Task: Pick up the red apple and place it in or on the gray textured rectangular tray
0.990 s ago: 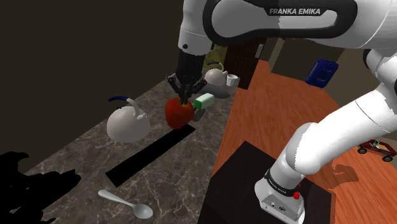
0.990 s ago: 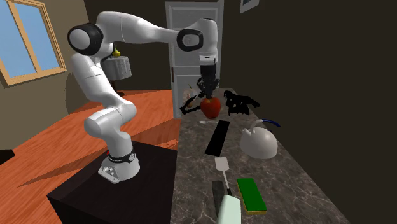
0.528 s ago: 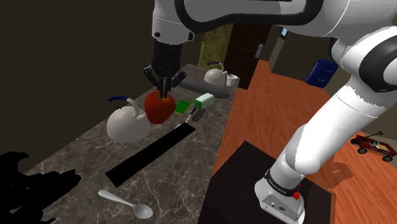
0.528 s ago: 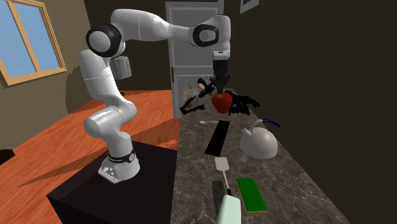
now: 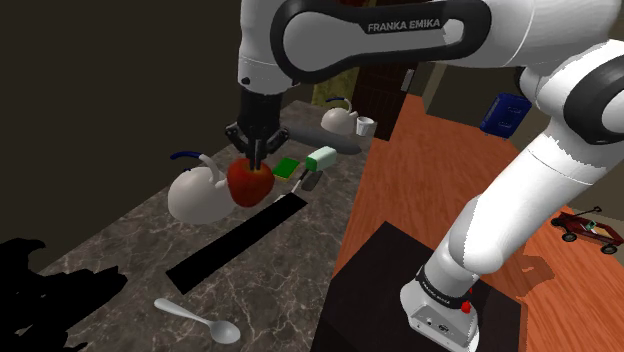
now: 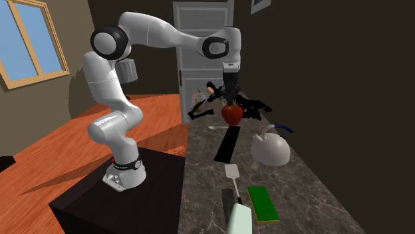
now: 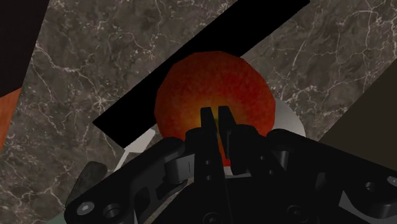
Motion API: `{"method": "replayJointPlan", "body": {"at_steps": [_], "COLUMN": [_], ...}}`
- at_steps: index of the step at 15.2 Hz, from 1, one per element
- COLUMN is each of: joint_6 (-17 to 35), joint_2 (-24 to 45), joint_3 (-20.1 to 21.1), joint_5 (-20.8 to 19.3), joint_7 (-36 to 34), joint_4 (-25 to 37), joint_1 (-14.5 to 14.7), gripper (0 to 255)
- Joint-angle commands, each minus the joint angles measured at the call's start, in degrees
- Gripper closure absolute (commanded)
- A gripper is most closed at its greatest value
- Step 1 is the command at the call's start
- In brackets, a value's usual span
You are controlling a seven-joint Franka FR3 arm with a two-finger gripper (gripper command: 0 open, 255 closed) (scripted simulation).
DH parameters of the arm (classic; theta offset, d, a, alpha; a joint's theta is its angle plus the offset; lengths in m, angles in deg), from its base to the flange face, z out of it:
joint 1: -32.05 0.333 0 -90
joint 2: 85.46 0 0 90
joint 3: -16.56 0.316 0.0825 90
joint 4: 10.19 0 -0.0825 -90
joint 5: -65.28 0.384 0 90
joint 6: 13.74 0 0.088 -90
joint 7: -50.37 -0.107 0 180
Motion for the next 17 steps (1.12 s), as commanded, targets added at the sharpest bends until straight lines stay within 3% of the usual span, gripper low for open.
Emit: {"method": "replayJointPlan", "body": {"at_steps": [1, 17], "joint_6": [1.7, 13.3], "joint_2": [0.1, 2.8], "joint_3": [0.1, 1.0], "joint_5": [0.0, -1.3], "joint_7": [-0.1, -1.1], "joint_4": [-1.5, -10.9], "joint_1": [0.1, 0.3], "gripper": [255, 255]}}
